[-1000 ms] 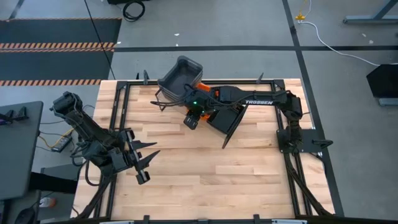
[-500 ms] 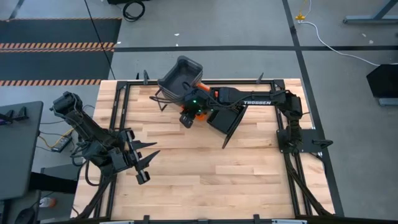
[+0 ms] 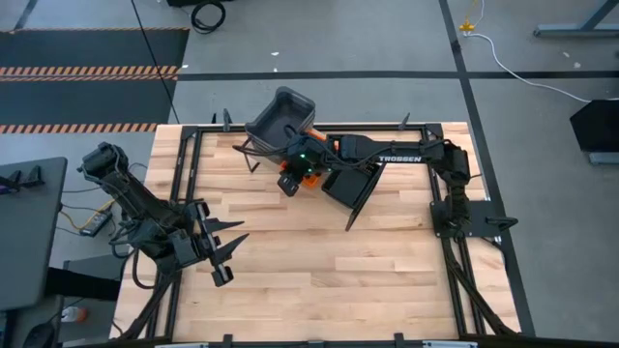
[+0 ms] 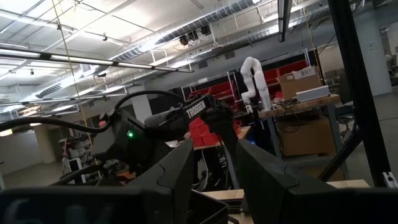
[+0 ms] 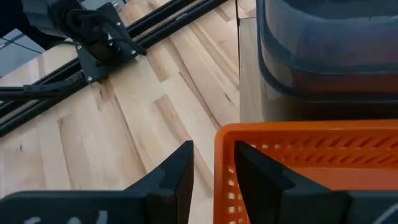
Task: Stack baskets on shelf by color
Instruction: Stack the orange basket on top of the other orange baskets on the shelf, then return to Home Position
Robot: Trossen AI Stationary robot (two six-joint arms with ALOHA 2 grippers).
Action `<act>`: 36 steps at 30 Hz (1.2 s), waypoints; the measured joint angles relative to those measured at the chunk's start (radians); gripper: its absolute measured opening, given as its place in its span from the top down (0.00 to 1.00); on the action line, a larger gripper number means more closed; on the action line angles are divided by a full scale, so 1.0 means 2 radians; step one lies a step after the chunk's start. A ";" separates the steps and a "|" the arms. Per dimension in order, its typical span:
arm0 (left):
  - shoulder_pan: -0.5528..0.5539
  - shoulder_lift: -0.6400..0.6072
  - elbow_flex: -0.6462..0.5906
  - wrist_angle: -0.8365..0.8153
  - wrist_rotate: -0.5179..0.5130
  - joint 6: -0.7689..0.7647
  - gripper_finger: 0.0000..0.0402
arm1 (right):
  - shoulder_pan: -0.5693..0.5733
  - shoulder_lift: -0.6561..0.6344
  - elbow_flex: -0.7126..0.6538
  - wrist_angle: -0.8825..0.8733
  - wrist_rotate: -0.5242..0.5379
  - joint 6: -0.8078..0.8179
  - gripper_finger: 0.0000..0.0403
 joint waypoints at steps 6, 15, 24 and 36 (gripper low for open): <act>0.000 0.000 0.000 0.000 0.000 0.000 0.68 | -0.007 -0.005 0.000 -0.002 0.000 -0.006 0.70; 0.000 0.000 0.000 0.000 0.000 0.000 0.68 | -0.013 -0.006 0.000 -0.029 0.009 -0.007 0.70; 0.000 0.000 0.000 -0.001 0.000 0.000 0.68 | -0.011 -0.009 0.000 -0.018 0.012 -0.024 0.70; 0.000 0.000 0.000 -0.002 0.000 0.000 0.68 | -0.003 -0.079 0.000 -0.056 -0.014 -0.024 0.70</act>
